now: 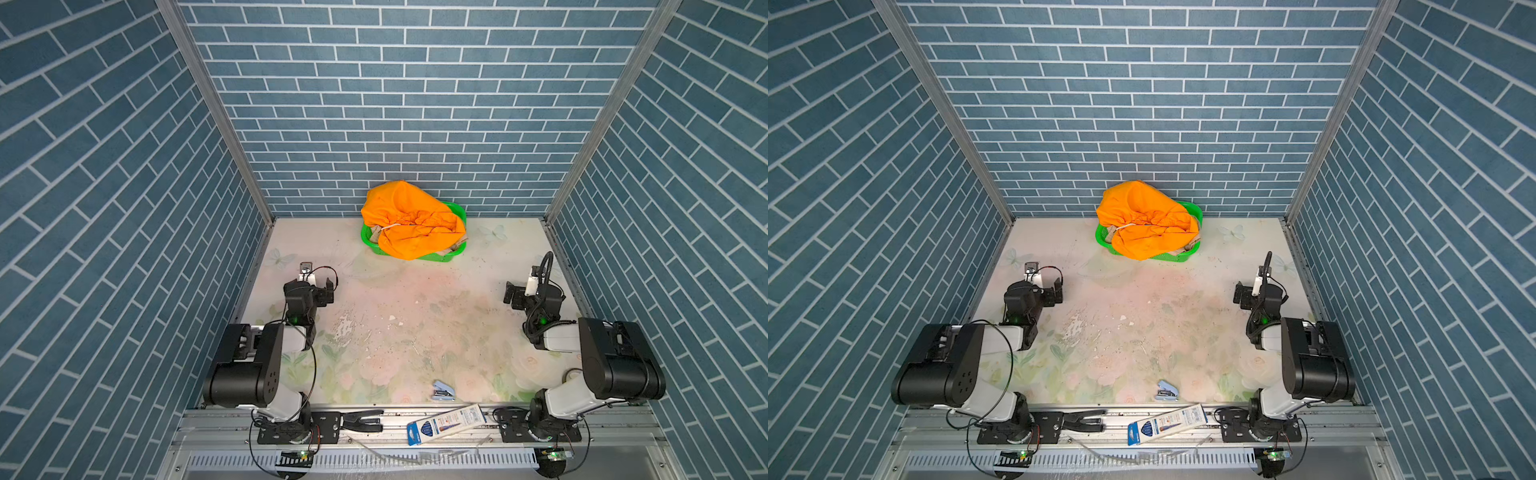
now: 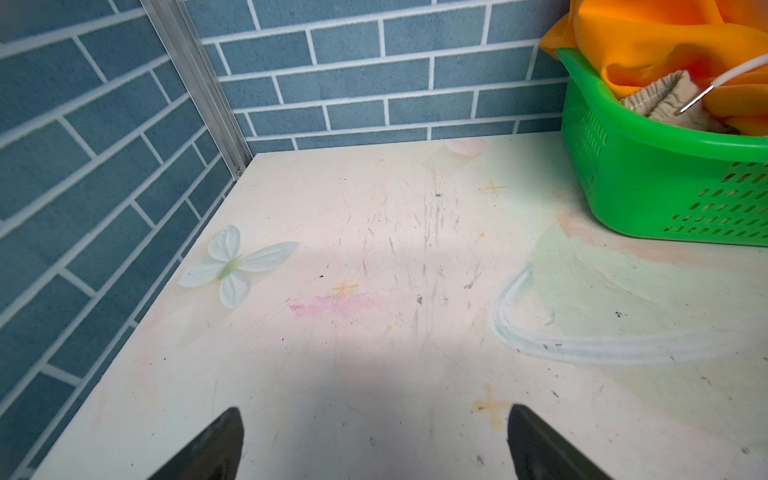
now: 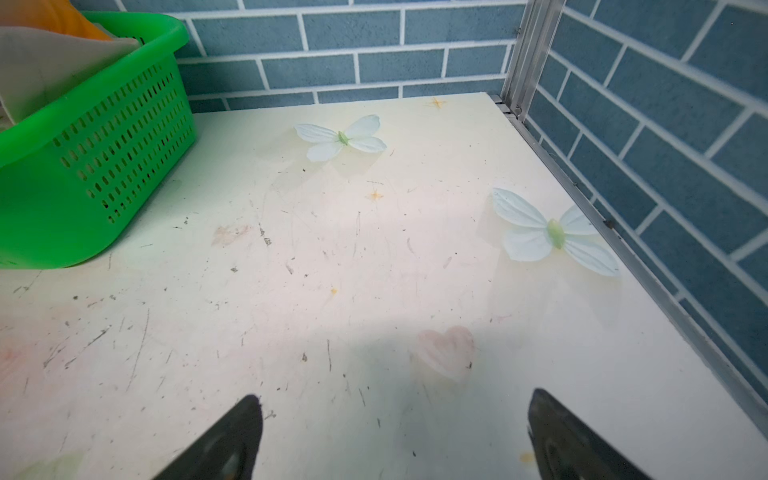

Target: Fold and stack the shorts

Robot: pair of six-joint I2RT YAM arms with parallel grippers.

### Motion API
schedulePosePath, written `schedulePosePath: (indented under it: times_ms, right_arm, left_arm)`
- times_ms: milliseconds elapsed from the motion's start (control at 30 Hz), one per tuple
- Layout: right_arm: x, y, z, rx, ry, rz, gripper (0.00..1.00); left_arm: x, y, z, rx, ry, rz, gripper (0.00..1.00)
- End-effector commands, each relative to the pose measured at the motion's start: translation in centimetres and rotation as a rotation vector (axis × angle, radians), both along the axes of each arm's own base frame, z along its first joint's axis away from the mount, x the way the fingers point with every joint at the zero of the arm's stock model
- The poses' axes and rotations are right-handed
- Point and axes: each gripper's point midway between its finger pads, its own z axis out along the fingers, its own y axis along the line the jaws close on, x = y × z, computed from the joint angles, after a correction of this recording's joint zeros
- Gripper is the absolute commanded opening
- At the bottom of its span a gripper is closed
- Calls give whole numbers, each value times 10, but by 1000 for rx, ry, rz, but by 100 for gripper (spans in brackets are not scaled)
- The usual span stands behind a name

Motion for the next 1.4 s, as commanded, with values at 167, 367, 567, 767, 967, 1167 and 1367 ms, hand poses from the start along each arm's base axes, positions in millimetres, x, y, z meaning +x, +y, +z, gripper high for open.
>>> schedulePosePath:
  times_ms: [167, 367, 567, 767, 967, 1167, 1367]
  right_arm:
    - [6, -3, 8, -21, -23, -5, 99]
    - [7, -3, 9, -21, -25, -3, 99]
    - [7, -3, 9, -22, -23, -3, 99]
    - [8, -2, 8, -16, -21, 1, 99]
    - [7, 0, 8, -15, -22, 11, 99]
    - [6, 6, 10, -23, -30, 52, 98]
    - [-1, 6, 38, -28, -48, 49, 93]
  left_arm:
    - [0, -3, 0, 8, -6, -14, 100]
    - [0, -3, 0, 7, -4, -14, 100]
    - [0, -3, 0, 10, -4, -13, 100]
    - [0, -3, -1, 13, 0, -13, 100]
    - [1, -4, -1, 19, 1, -11, 100]
    - [3, -4, 4, 18, 9, -9, 100]
    - [-5, 0, 34, 25, -8, 18, 100]
